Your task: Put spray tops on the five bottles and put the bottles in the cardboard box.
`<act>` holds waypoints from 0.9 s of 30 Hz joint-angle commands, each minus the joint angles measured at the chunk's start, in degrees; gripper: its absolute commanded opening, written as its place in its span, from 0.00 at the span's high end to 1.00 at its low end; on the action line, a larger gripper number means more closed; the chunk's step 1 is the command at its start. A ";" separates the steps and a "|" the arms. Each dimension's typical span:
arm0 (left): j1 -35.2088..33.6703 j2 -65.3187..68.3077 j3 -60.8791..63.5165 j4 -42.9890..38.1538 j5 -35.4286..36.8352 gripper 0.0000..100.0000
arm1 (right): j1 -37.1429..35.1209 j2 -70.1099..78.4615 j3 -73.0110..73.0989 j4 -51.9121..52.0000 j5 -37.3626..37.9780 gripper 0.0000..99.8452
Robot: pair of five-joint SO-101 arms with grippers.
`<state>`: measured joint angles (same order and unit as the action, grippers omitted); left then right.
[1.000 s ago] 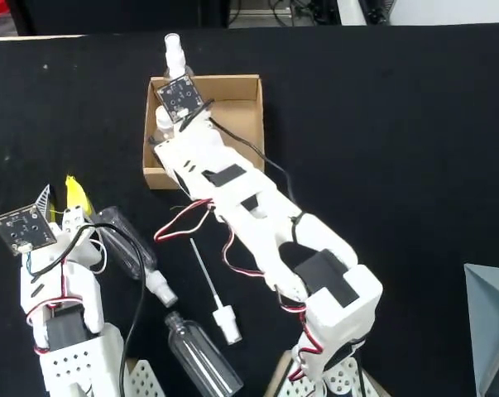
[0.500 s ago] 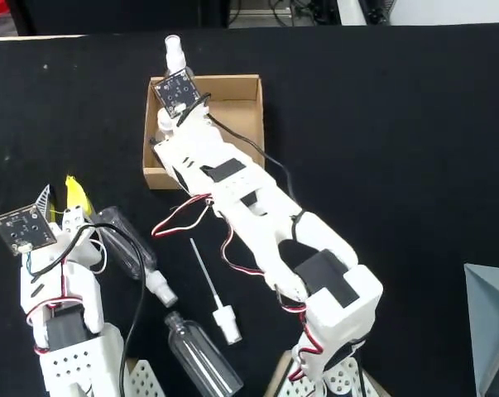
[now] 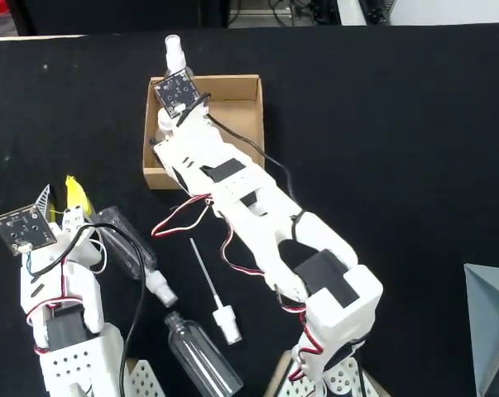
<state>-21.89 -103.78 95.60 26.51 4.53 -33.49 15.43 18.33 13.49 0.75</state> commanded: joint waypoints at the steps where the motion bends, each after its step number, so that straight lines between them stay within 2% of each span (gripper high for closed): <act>1: -0.48 -0.26 1.19 -1.67 -0.53 0.89 | 0.53 0.13 -1.80 4.04 -0.18 0.84; 12: -0.48 -0.26 1.19 -1.76 -0.53 0.89 | 0.53 -1.10 -1.27 5.10 -0.18 0.84; 20: -0.48 -0.26 1.19 -1.76 -0.53 0.89 | 0.53 -6.02 -1.01 11.96 -2.64 0.84; 27: -0.48 -0.26 1.19 -1.85 -0.53 0.89 | 0.53 -6.20 -1.10 12.66 -3.34 0.84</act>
<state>-21.89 -103.78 95.60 26.07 4.53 -33.41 12.35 17.45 24.48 -1.89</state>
